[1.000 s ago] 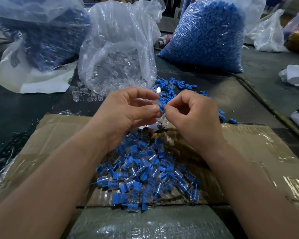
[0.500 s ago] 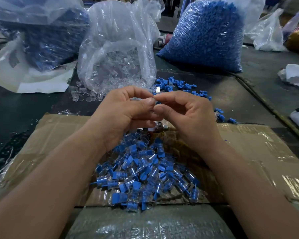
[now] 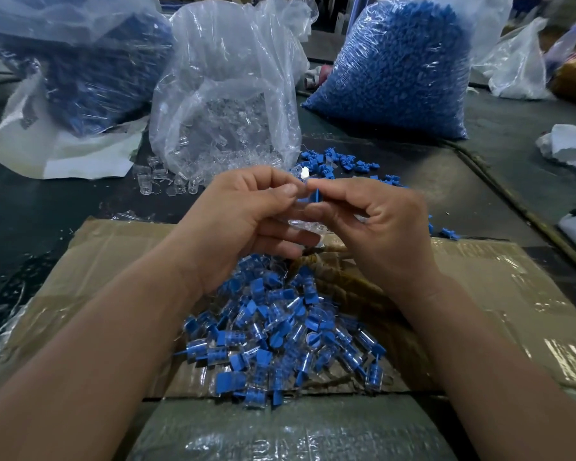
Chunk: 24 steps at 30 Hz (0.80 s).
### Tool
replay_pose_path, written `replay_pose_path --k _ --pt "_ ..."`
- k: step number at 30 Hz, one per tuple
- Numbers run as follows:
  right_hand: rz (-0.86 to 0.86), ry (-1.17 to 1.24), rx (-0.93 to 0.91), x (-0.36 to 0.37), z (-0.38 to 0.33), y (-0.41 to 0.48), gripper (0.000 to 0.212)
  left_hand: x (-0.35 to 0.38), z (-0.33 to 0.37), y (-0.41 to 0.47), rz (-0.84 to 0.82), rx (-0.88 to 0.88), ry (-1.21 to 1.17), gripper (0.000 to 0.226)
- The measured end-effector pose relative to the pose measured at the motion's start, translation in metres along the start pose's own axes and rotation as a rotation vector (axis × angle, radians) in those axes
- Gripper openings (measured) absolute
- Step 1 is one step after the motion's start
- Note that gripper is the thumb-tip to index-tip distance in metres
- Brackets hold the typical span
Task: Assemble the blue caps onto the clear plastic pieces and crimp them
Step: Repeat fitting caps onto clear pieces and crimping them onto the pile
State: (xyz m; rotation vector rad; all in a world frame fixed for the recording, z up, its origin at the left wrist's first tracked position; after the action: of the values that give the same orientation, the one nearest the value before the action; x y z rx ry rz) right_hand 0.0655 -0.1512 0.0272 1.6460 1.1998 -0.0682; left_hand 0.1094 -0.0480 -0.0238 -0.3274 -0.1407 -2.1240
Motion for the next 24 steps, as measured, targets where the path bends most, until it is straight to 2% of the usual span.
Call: replay_pose_path --k 2,5,10,14,19,24 --pt "0.006 -0.018 -0.018 -0.002 0.0 0.0 0.025 0.0 0.003 -0.001 0.001 0.017 0.046 0.01" --pt "0.001 -0.017 -0.047 0.0 -0.001 -0.001 0.026 -0.003 0.008 -0.002 0.039 0.077 0.091 0.022" --pt "-0.016 0.021 -0.057 0.004 -0.002 -0.001 0.029 -0.01 0.009 -0.001 0.099 0.115 0.113 0.006" --pt "-0.016 0.037 -0.069 0.004 -0.003 -0.001 0.03 -0.01 0.008 0.0 0.091 0.113 0.097 0.005" --pt "-0.02 0.044 -0.083 0.004 -0.006 -0.002 0.029 -0.008 0.011 -0.001 0.078 0.119 0.111 0.019" --pt "0.003 0.101 -0.101 0.001 -0.009 -0.002 0.029 -0.007 0.011 -0.001 0.093 0.112 0.107 0.012"
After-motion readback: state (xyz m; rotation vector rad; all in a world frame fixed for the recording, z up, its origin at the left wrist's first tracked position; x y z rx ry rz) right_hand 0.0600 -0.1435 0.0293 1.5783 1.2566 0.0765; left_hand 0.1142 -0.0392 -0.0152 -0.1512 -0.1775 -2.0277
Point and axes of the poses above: each hand's wrist, its own y-axis towards the middle knuckle, its own x-axis out of the palm, z = x × y, the point moved 9 cm from there along y, towards the middle knuckle, and after that the axes turned 7 degrees about -y, right-handed, at the moved point
